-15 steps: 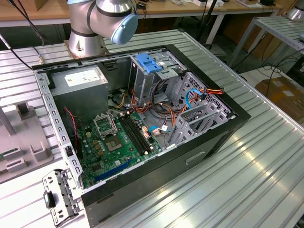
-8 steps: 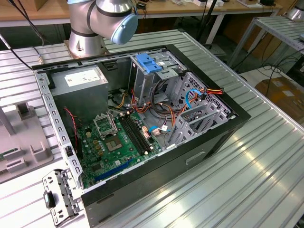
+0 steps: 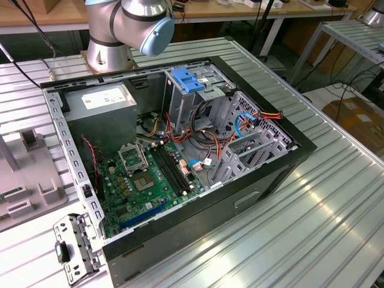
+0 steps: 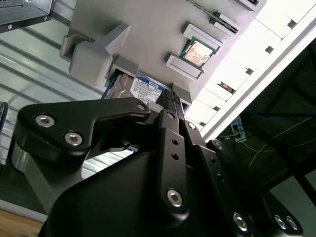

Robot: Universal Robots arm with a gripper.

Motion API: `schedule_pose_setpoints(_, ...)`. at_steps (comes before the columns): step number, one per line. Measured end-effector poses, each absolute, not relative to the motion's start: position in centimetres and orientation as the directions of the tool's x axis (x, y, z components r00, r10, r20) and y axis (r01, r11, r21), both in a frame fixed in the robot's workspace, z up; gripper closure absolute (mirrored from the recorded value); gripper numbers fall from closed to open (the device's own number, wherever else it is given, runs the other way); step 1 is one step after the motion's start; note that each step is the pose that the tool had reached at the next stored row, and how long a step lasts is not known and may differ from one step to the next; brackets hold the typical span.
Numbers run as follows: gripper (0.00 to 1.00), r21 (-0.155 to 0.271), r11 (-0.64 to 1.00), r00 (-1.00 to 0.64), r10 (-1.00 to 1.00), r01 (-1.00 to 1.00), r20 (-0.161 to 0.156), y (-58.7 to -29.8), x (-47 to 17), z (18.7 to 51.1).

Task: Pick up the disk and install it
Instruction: 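Pick up the disk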

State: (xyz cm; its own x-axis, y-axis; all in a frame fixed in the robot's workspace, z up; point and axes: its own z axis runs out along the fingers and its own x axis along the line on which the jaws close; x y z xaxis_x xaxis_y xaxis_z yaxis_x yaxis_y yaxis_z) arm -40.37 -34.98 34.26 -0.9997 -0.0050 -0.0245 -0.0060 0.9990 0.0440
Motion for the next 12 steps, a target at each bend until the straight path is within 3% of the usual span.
schedule_pose_setpoints(12,0.89,0.044,0.995,-0.995,-0.093,-0.094,-0.025,-34.98,-40.37,34.26)
